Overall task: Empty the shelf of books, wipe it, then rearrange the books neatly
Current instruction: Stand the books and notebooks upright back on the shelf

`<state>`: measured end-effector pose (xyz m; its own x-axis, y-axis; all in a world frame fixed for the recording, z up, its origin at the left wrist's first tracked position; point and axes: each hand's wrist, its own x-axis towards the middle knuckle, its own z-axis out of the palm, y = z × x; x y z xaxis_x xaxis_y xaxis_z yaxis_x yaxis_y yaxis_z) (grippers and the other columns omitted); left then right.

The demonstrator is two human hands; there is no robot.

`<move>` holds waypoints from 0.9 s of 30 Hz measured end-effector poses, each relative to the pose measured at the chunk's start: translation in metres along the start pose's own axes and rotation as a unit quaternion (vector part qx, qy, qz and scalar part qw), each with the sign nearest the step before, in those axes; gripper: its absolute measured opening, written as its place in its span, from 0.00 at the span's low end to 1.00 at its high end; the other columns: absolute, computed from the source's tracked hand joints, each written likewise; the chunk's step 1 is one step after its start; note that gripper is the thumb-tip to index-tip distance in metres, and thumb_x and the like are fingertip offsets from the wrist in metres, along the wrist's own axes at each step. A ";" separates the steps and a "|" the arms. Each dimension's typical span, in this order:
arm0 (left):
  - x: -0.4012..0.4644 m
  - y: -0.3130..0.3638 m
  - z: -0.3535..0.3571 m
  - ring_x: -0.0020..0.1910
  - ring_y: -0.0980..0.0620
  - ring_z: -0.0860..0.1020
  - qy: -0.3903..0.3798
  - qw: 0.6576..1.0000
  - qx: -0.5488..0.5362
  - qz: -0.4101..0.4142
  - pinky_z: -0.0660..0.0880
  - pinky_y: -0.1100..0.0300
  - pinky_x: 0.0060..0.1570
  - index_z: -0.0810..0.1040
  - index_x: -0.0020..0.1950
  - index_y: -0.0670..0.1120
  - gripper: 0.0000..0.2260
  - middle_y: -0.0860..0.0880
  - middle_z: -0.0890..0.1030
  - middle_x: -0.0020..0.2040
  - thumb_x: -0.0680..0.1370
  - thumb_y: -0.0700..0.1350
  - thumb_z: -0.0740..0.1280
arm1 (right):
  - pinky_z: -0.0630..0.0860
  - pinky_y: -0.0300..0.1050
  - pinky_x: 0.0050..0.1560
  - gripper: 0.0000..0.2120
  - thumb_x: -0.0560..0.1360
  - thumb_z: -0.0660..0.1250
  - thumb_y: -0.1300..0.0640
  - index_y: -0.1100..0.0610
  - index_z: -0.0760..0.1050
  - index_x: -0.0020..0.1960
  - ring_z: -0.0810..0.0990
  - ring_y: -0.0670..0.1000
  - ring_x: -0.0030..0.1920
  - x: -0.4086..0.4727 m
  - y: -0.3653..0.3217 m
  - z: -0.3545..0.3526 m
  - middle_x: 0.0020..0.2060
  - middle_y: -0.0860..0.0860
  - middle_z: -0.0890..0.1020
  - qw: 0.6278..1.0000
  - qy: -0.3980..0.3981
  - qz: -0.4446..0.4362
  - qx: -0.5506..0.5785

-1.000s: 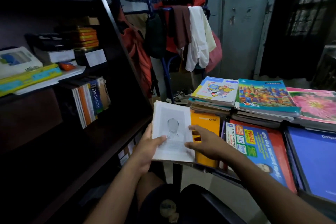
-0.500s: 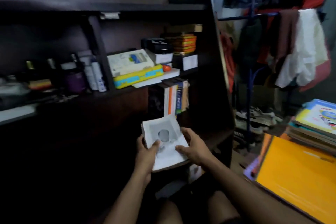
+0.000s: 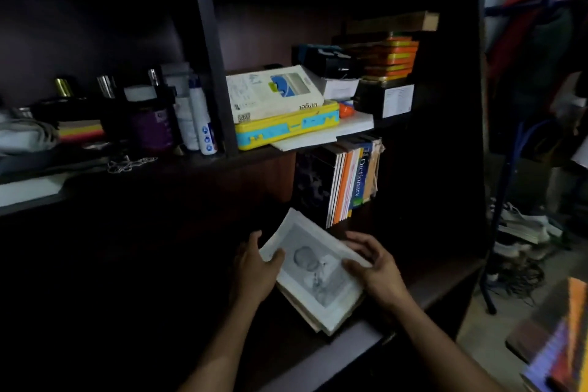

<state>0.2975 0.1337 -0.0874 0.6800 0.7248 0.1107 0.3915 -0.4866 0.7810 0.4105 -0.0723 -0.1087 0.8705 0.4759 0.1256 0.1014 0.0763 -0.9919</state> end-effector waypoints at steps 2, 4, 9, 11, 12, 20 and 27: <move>0.004 -0.001 0.006 0.66 0.43 0.75 0.007 0.997 -0.073 -0.018 0.72 0.52 0.62 0.66 0.77 0.50 0.31 0.44 0.74 0.70 0.78 0.56 0.71 | 0.81 0.41 0.45 0.19 0.75 0.70 0.71 0.55 0.76 0.61 0.85 0.49 0.50 0.002 0.001 0.000 0.52 0.49 0.86 0.999 0.013 0.006 0.035; 0.006 -0.005 0.006 0.60 0.46 0.77 0.011 0.989 -0.147 -0.028 0.73 0.54 0.57 0.66 0.76 0.49 0.30 0.45 0.77 0.66 0.77 0.54 0.72 | 0.81 0.40 0.42 0.18 0.75 0.70 0.72 0.57 0.75 0.60 0.86 0.47 0.47 0.003 0.002 -0.001 0.50 0.48 0.87 0.998 0.022 0.008 0.063; 0.010 -0.018 0.005 0.54 0.52 0.79 -0.003 0.980 -0.197 -0.001 0.74 0.57 0.48 0.69 0.73 0.52 0.28 0.53 0.77 0.57 0.76 0.49 0.75 | 0.81 0.40 0.41 0.16 0.75 0.69 0.73 0.60 0.74 0.59 0.85 0.48 0.45 0.007 0.008 -0.005 0.49 0.51 0.87 0.996 0.015 0.005 0.093; 0.014 -0.020 0.004 0.54 0.50 0.80 0.013 0.971 -0.240 0.000 0.76 0.58 0.47 0.73 0.69 0.54 0.24 0.50 0.79 0.56 0.76 0.45 0.76 | 0.80 0.41 0.42 0.15 0.75 0.69 0.73 0.59 0.75 0.58 0.85 0.48 0.45 0.007 0.008 -0.002 0.49 0.52 0.86 0.997 0.009 -0.001 0.074; 0.015 -0.020 0.004 0.52 0.49 0.81 0.027 0.965 -0.262 0.002 0.76 0.58 0.45 0.75 0.66 0.53 0.21 0.49 0.80 0.55 0.76 0.42 0.75 | 0.80 0.40 0.42 0.15 0.75 0.69 0.72 0.58 0.76 0.58 0.84 0.47 0.46 0.007 0.010 0.000 0.49 0.52 0.85 0.999 0.002 -0.010 0.051; 0.022 -0.023 -0.005 0.55 0.41 0.82 0.039 0.854 -0.509 -0.099 0.79 0.48 0.49 0.76 0.66 0.53 0.18 0.41 0.83 0.58 0.77 0.43 0.73 | 0.80 0.40 0.55 0.14 0.78 0.69 0.64 0.47 0.77 0.58 0.82 0.44 0.54 0.030 0.006 0.024 0.55 0.47 0.83 0.983 -0.104 -0.049 -0.143; 0.013 -0.007 -0.003 0.52 0.46 0.84 -0.007 0.880 -0.471 -0.057 0.79 0.52 0.45 0.76 0.66 0.52 0.13 0.45 0.85 0.55 0.82 0.42 0.66 | 0.77 0.47 0.63 0.12 0.79 0.69 0.49 0.43 0.76 0.61 0.78 0.38 0.60 0.031 0.018 0.032 0.61 0.39 0.80 0.967 -0.085 -0.132 -0.201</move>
<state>0.3017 0.1479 -0.0902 0.6802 0.7330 -0.0037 -0.2256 0.2141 0.9504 0.4234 -0.0279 -0.1222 0.7004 0.6266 0.3417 0.5173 -0.1157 -0.8480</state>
